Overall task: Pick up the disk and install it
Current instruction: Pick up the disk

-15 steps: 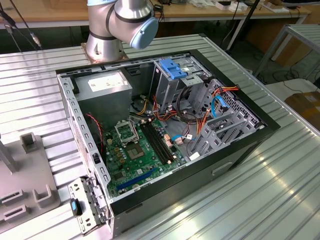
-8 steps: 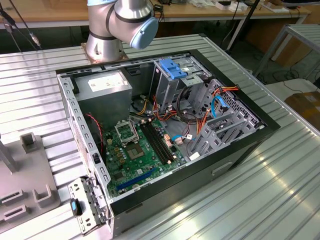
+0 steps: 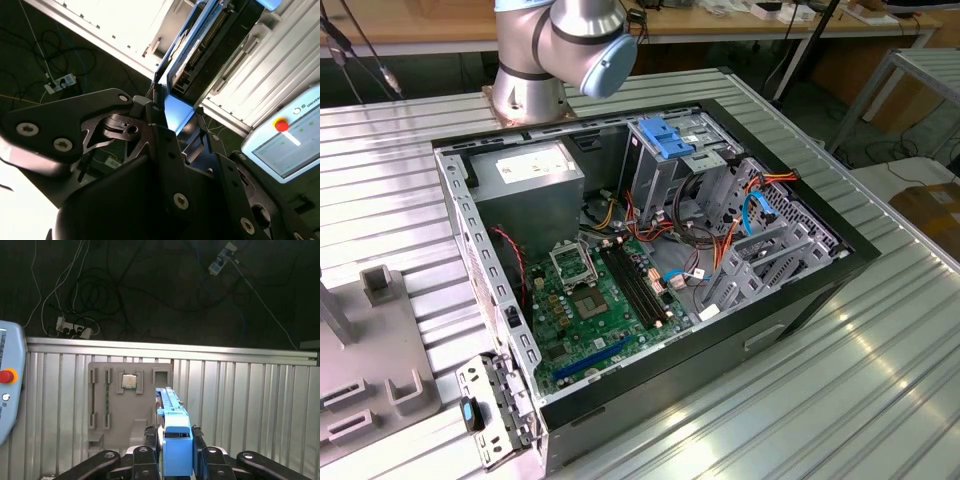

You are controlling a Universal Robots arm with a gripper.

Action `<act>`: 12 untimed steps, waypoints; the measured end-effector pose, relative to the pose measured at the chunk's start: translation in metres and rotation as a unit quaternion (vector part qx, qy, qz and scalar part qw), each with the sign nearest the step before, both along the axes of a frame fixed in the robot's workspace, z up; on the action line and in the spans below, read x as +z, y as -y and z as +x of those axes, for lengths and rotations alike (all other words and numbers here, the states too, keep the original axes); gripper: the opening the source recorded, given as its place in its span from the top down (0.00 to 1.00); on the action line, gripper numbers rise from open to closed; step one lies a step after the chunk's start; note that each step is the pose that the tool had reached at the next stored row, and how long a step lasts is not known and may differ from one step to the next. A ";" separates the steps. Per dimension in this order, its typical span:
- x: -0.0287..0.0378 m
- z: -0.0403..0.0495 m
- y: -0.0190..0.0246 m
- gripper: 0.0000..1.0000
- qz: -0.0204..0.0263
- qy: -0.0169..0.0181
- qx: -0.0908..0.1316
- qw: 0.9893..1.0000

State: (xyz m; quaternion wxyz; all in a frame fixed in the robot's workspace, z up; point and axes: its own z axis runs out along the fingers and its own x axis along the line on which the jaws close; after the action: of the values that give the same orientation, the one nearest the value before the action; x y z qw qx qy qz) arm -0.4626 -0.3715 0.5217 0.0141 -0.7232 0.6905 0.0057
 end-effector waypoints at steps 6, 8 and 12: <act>0.0000 0.0272 0.0000 0.64 0.000 0.000 0.000 1.000; 0.0000 0.0384 0.0000 0.64 0.000 0.000 0.000 1.000; 0.0000 0.0505 0.0000 0.64 0.000 0.000 0.000 1.000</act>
State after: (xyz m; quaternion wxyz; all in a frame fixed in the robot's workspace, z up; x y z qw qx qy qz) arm -0.4121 -0.3715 0.5217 0.0141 -0.7232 0.6905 0.0057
